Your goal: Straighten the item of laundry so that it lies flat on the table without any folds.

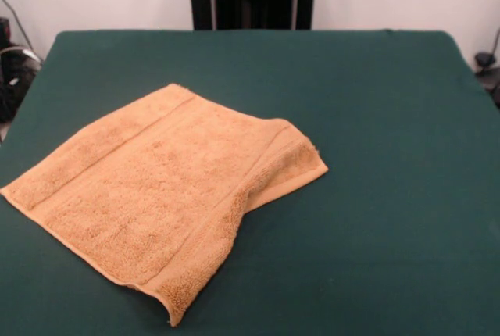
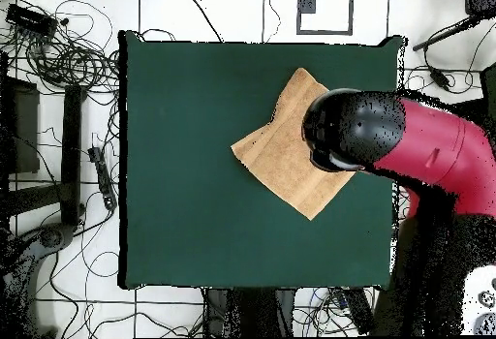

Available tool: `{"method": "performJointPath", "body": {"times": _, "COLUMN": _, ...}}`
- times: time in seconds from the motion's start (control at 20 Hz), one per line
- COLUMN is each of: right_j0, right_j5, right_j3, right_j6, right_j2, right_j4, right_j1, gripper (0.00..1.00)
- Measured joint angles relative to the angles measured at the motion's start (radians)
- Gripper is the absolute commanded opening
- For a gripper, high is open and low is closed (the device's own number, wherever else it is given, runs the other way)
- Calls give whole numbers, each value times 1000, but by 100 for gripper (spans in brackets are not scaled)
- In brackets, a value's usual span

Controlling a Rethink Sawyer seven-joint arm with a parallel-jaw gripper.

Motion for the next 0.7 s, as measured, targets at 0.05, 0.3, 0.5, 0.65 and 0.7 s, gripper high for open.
{"method": "performJointPath", "body": {"times": 0.05, "right_j0": -1, "right_j5": 0, "right_j3": 5, "right_j6": 0, "right_j2": 0, "right_j4": 0, "right_j1": -2, "gripper": 100}}
{"method": "performJointPath", "body": {"times": 0.3, "right_j0": 0, "right_j5": 0, "right_j3": 20, "right_j6": 0, "right_j2": 0, "right_j4": -2, "right_j1": -7, "gripper": 100}}
{"method": "performJointPath", "body": {"times": 0.5, "right_j0": 1, "right_j5": 0, "right_j3": 41, "right_j6": 0, "right_j2": 0, "right_j4": -3, "right_j1": -35, "gripper": 100}}
{"method": "performJointPath", "body": {"times": 0.65, "right_j0": 2, "right_j5": 2, "right_j3": 58, "right_j6": 0, "right_j2": 0, "right_j4": -3, "right_j1": -71, "gripper": 100}}
{"method": "performJointPath", "body": {"times": 0.7, "right_j0": 2, "right_j5": 4, "right_j3": 62, "right_j6": 0, "right_j2": 0, "right_j4": -3, "right_j1": -83, "gripper": 100}}
